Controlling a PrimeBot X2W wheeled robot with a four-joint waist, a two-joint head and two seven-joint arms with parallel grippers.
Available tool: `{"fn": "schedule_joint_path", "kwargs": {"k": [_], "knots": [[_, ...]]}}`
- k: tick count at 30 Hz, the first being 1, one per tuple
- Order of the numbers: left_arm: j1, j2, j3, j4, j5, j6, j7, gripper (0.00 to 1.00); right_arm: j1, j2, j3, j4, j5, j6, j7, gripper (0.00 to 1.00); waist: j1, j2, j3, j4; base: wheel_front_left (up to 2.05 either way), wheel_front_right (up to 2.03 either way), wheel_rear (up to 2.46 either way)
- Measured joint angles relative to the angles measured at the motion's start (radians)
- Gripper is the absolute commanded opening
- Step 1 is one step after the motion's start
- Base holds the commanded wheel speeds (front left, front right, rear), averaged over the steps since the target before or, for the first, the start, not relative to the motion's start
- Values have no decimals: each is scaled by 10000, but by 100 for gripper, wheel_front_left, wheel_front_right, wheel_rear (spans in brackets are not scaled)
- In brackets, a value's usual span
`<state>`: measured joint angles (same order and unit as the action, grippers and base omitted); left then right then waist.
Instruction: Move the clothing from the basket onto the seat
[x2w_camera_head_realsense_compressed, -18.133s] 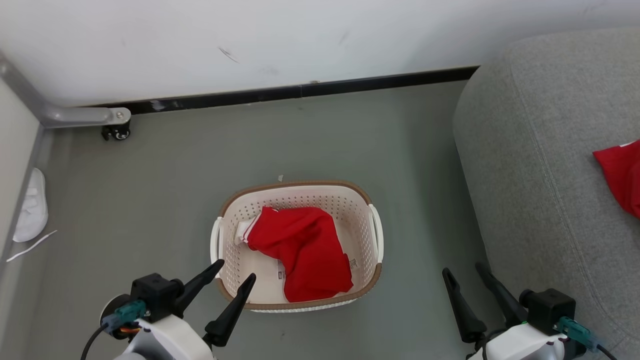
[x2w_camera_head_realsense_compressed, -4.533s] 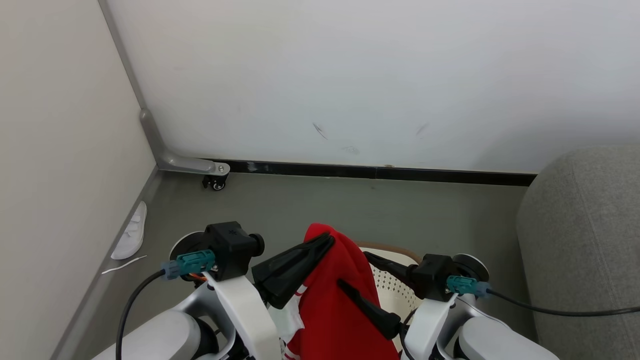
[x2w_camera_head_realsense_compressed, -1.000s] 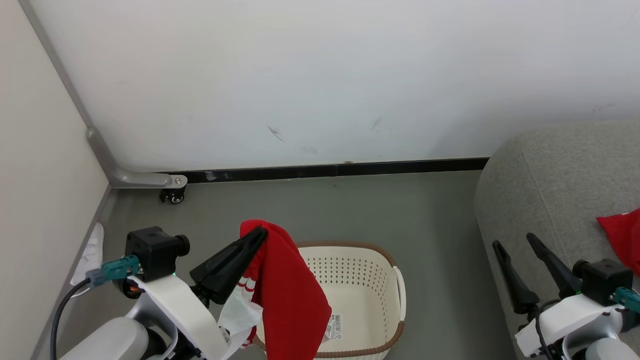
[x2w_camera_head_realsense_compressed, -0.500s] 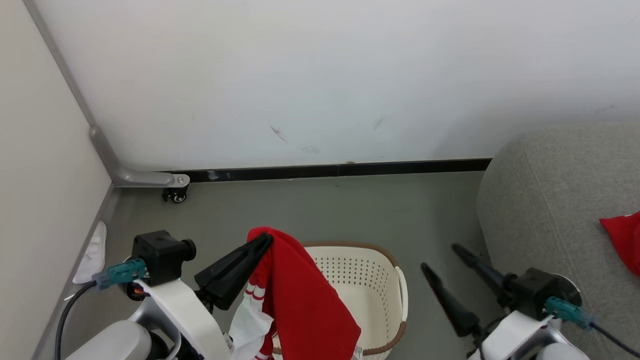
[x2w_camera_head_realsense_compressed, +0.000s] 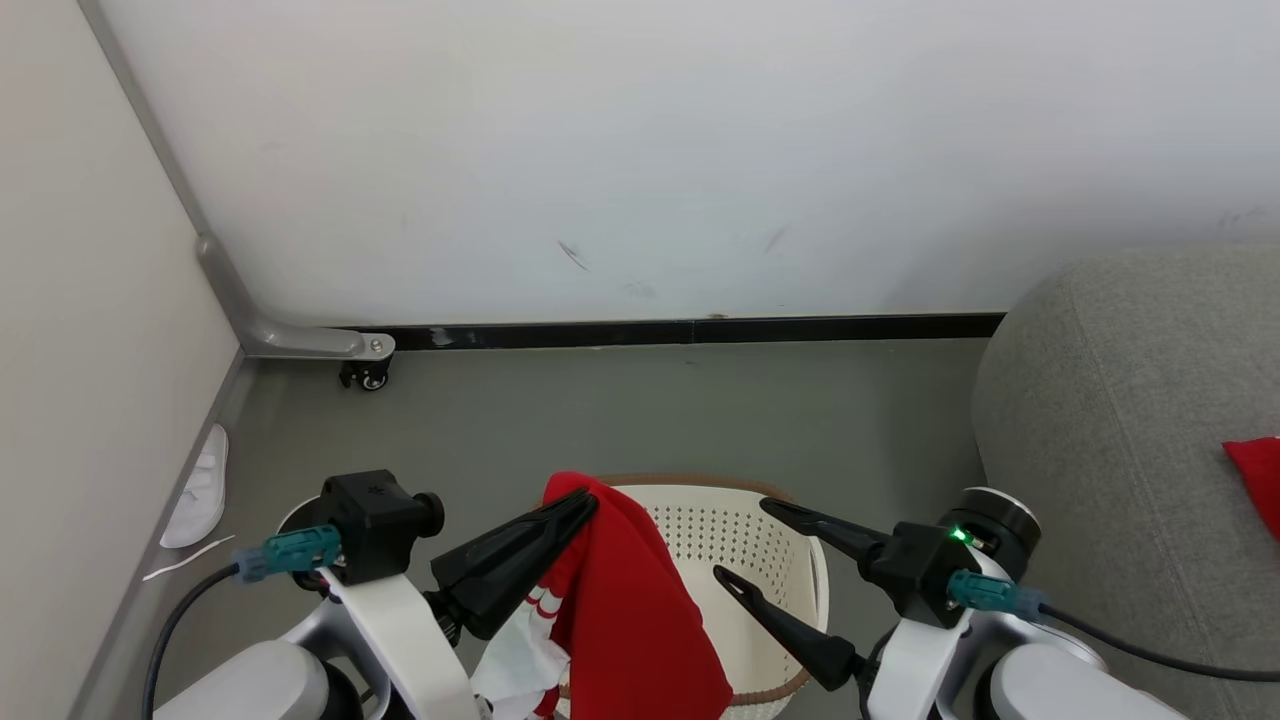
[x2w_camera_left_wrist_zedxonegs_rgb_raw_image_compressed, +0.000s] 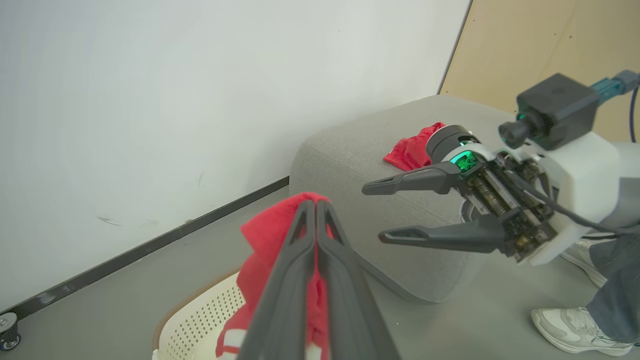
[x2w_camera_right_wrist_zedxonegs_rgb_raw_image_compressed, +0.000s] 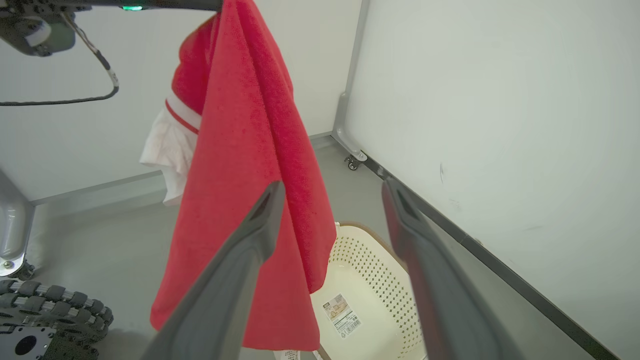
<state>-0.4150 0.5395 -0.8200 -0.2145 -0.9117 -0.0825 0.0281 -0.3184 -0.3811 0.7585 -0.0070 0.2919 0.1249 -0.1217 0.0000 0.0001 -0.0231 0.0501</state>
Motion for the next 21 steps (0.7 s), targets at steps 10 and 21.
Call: {"fn": "schedule_joint_path", "kwargs": {"k": [10,21], "knots": [[-442,-36,-426,-111,184,-247,224,0,-821,-35,1292,-119,857,0,351,100,0,0,105,227,0,0,0],[-831,-184,-890,-259,238,-359,313,0,-1685,-199,2226,-19,1459,0,474,100,0,0,181,403,0,0,0]]}}
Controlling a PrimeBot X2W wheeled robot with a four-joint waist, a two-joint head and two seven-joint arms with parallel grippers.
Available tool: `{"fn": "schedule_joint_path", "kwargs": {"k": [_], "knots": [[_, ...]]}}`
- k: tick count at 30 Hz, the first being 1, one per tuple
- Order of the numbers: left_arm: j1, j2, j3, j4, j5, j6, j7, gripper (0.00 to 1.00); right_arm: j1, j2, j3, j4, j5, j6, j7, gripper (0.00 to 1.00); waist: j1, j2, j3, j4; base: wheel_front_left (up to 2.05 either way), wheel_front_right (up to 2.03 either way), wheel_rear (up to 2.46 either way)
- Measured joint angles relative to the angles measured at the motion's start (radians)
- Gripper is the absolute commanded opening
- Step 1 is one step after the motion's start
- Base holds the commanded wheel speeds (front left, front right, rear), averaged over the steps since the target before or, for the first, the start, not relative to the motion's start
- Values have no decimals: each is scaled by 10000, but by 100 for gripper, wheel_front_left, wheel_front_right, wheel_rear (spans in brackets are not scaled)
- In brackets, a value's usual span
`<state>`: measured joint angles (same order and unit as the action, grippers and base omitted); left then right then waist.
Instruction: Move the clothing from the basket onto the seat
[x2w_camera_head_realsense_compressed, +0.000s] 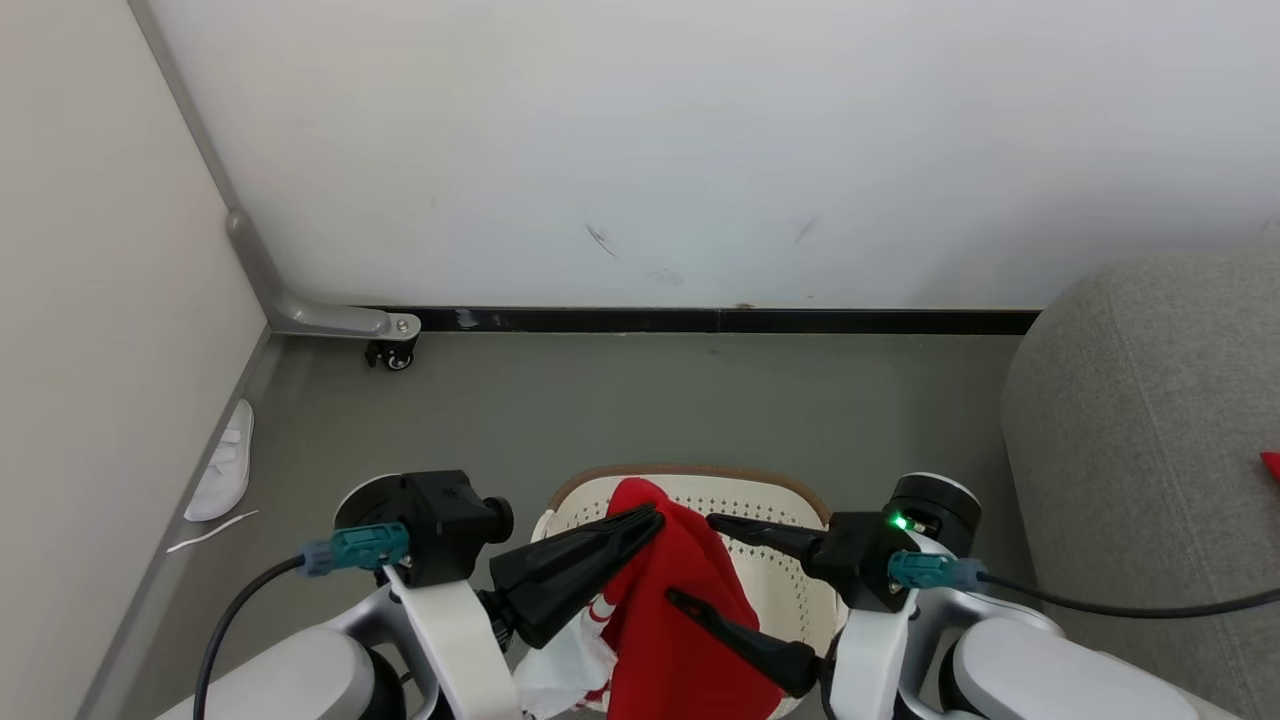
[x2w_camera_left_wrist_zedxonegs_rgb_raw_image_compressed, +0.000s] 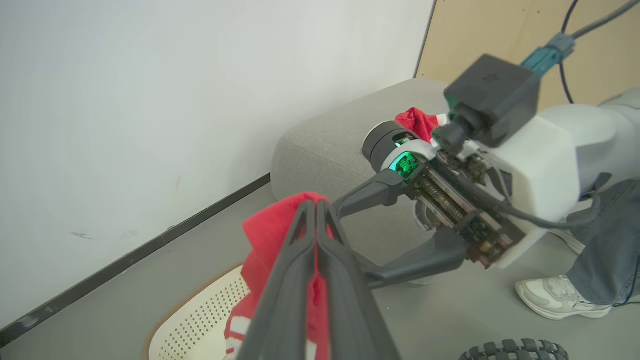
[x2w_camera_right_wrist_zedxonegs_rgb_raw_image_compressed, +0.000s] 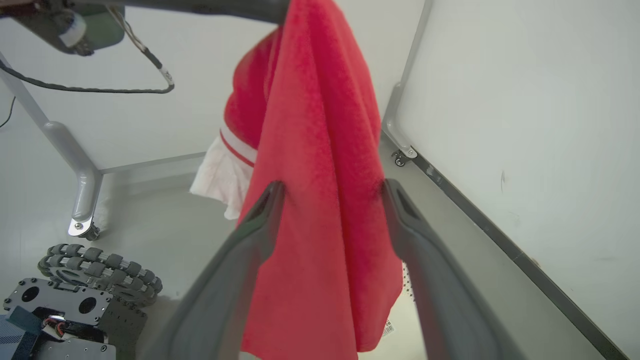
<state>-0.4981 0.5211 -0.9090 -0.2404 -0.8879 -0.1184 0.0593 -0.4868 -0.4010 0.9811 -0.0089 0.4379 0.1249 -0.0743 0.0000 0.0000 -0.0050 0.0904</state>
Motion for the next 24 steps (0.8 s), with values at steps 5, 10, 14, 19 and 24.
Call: {"fn": "schedule_joint_path", "kwargs": {"k": [5,10,14,19,24], "knots": [[-238,-115,-182,-75,-38,0,10,0,-375,-104,347,109,186,0,46,100,0,0,1,24,0,0,0],[-308,-125,-299,-98,-96,-4,10,0,-733,-127,621,144,422,0,54,100,0,0,-8,18,0,0,0],[-547,-173,-418,-151,-180,-77,4,0,-805,-148,886,186,640,0,52,100,0,0,-19,19,0,0,0],[-761,-224,-531,-230,-184,-77,-92,0,-965,-150,1081,217,905,0,50,51,0,0,-27,31,0,0,0],[-915,-222,-639,-368,-391,-77,-188,0,-965,-188,1110,447,1124,0,21,49,0,0,-23,38,0,0,0]]}}
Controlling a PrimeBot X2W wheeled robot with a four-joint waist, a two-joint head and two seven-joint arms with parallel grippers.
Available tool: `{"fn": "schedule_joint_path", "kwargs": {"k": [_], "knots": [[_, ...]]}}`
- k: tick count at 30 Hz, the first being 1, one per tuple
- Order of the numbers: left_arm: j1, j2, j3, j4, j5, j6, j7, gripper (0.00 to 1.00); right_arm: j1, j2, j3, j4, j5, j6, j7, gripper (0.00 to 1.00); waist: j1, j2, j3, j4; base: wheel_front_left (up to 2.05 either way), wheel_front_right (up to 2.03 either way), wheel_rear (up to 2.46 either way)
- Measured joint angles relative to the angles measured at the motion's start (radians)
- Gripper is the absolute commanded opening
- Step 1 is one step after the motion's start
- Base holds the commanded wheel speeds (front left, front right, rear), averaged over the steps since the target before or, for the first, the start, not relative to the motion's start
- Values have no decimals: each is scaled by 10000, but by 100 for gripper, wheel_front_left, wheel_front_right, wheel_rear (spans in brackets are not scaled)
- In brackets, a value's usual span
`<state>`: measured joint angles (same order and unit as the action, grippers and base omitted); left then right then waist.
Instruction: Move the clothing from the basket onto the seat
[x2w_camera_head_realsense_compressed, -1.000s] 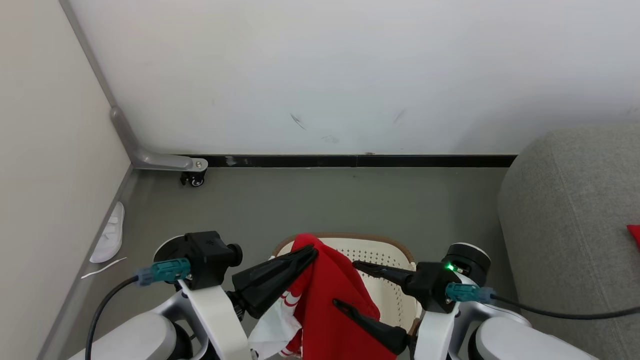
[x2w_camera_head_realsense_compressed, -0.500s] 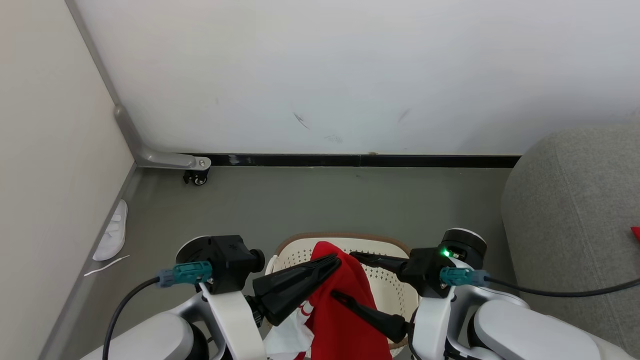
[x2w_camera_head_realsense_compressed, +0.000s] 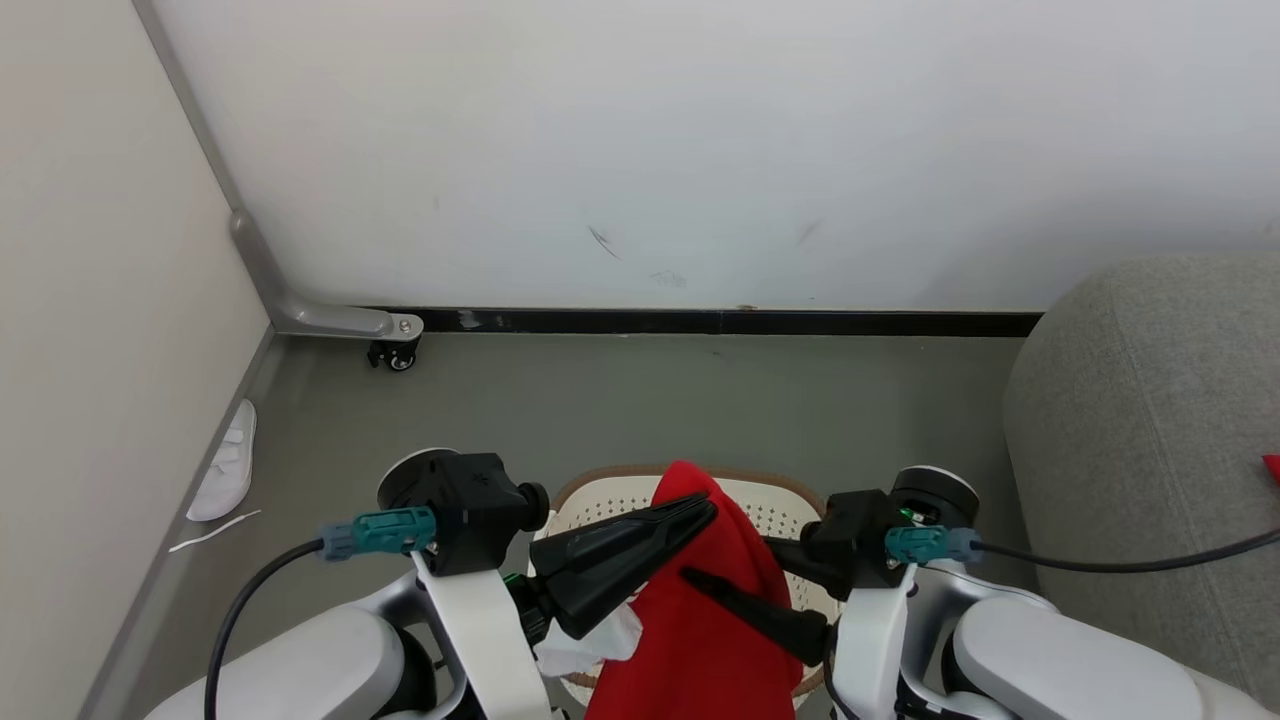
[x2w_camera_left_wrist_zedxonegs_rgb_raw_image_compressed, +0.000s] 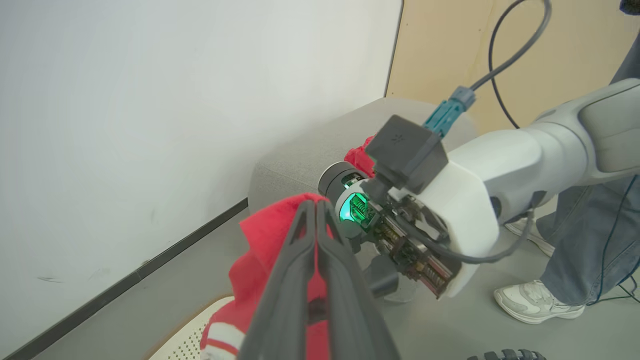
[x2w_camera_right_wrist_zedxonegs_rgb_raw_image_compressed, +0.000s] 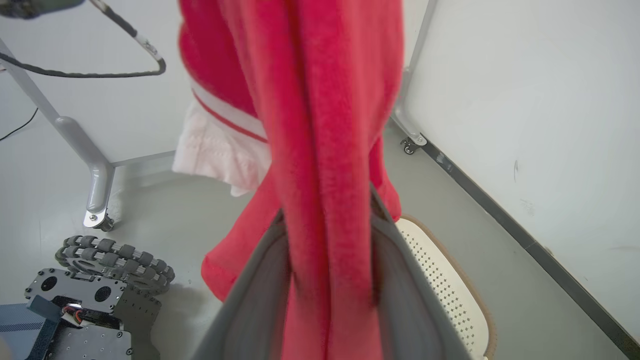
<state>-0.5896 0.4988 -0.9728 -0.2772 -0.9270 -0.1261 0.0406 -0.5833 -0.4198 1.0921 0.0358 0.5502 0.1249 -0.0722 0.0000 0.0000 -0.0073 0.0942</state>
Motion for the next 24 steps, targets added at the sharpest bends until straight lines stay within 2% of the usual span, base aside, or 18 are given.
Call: {"fn": "schedule_joint_path", "kwargs": {"k": [2,3,5,16,17,19,20,24], "knots": [[-29,2,-15,-50,-56,0,-50,0,0,-50,-25,94,155,0,-59,43,0,0,2,2,0,0,0],[-59,2,-4,-67,-58,0,-94,0,1,-69,-42,121,217,0,-71,36,0,0,2,3,0,0,0],[-195,6,27,-79,-142,0,-159,0,1,-92,-44,171,272,0,-84,0,0,0,0,5,0,0,0],[-126,199,257,823,-391,-2,-489,0,1,-125,-100,408,761,0,-263,0,0,1,-10,-1,0,0,0],[-84,201,278,959,-445,0,-510,14,1,-127,-94,410,815,0,-263,0,0,0,-7,-5,0,0,0],[81,226,311,1204,-504,6,-527,78,1,-136,-81,422,872,0,-263,0,0,0,4,-16,0,0,0],[151,242,330,1346,-506,50,-562,100,1,-140,-82,433,915,0,-261,0,0,0,12,-23,0,0,0],[426,299,514,1753,-761,274,-721,100,3,-159,-213,516,1057,0,-290,0,0,0,60,-56,0,0,0]]}}
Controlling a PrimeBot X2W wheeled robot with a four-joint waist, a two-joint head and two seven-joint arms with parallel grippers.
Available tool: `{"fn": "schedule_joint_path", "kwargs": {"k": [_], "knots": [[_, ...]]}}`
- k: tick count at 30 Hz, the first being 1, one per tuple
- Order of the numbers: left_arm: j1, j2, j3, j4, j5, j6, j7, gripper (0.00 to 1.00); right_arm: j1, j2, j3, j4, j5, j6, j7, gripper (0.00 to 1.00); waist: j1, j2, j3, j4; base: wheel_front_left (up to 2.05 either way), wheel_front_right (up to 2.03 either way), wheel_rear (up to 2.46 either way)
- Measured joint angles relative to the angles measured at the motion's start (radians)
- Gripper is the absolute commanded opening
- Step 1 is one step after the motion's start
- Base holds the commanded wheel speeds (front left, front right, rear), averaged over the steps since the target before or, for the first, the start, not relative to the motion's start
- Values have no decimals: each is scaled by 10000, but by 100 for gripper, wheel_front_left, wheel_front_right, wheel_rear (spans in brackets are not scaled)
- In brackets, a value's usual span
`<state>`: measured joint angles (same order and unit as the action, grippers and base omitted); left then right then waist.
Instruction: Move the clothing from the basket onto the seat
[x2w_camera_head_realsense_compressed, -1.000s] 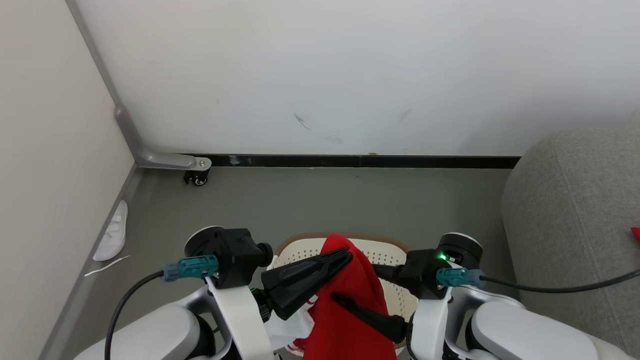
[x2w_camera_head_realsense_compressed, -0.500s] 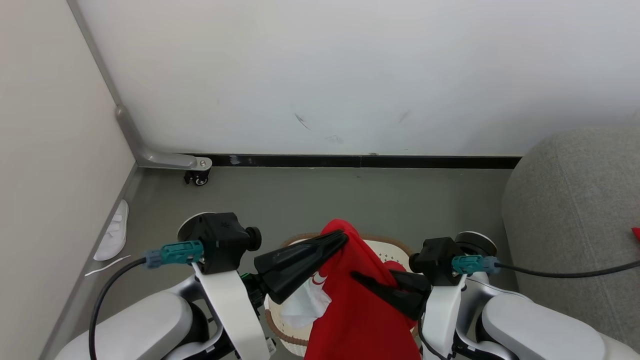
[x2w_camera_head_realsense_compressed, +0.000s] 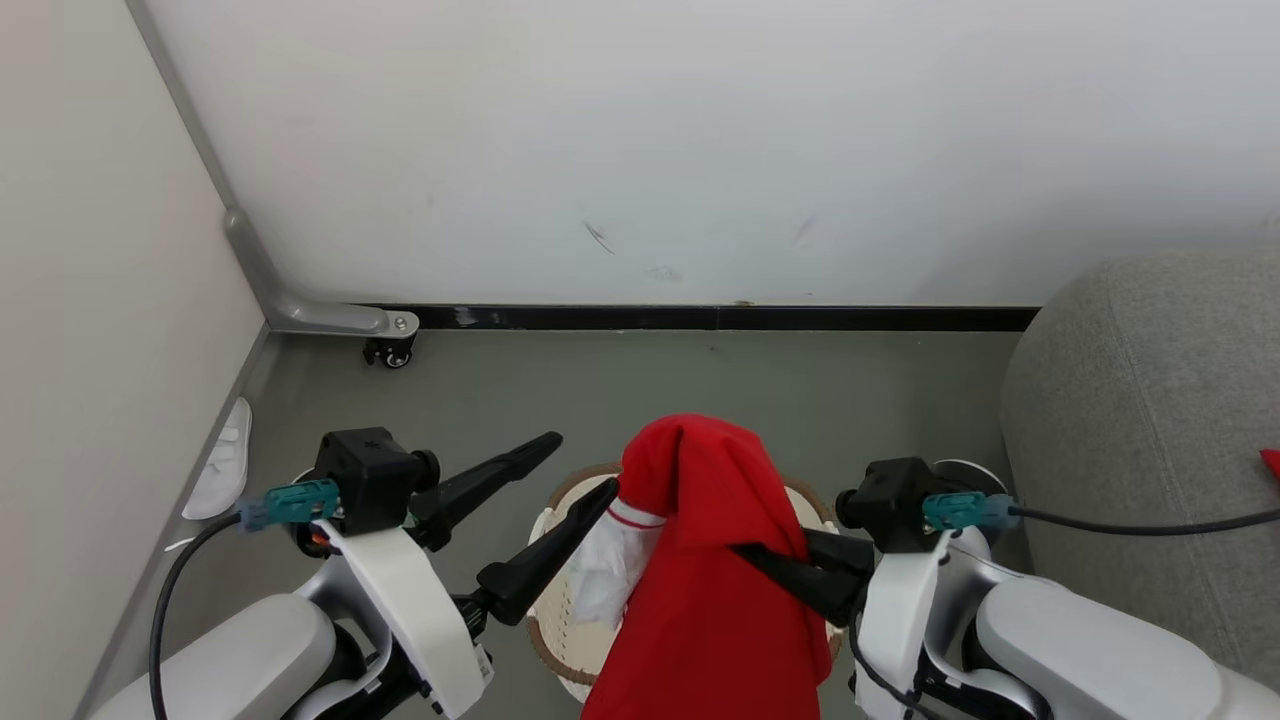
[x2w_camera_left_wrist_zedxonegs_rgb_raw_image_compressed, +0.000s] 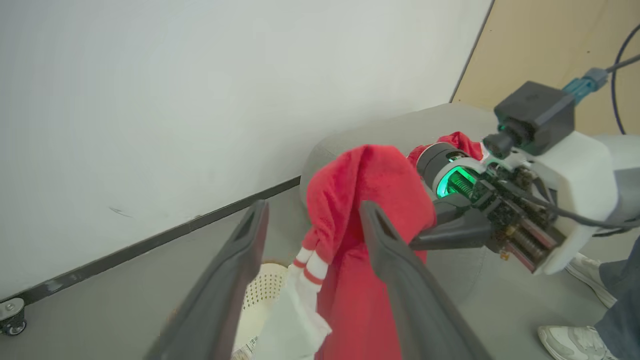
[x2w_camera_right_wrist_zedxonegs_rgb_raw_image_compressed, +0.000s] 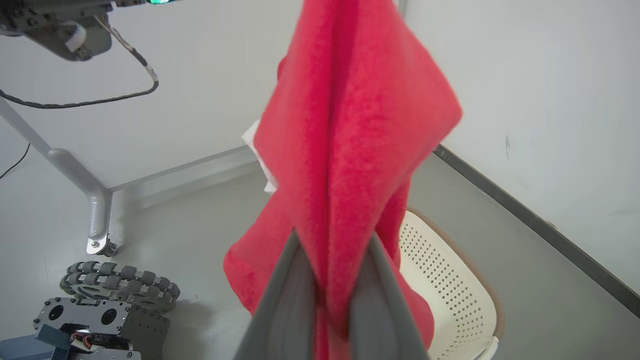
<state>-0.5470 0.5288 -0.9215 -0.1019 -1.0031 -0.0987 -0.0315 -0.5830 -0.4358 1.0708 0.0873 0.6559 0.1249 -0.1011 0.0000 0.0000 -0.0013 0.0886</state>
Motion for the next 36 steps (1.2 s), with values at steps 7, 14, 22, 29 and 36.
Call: {"fn": "schedule_joint_path", "kwargs": {"k": [7,14,22,29,36], "knots": [[455,-153,242,236,-86,293,-500,100,21,-84,-688,330,150,0,-313,0,0,0,86,-65,0,0,0],[589,15,240,253,65,602,-587,100,65,-90,-1277,656,222,0,-593,0,0,0,171,-142,0,0,0],[711,102,211,221,451,871,-773,100,470,-100,-2184,1139,201,0,-949,0,0,0,274,-296,0,0,0],[1069,96,-127,-155,660,874,-901,100,675,-299,-3149,1561,-61,0,-1116,0,0,0,351,-545,0,0,0],[1434,86,-685,-487,1032,815,-897,100,783,-372,-3799,1776,-313,-2,-1243,0,0,0,369,-860,0,0,0]]}}
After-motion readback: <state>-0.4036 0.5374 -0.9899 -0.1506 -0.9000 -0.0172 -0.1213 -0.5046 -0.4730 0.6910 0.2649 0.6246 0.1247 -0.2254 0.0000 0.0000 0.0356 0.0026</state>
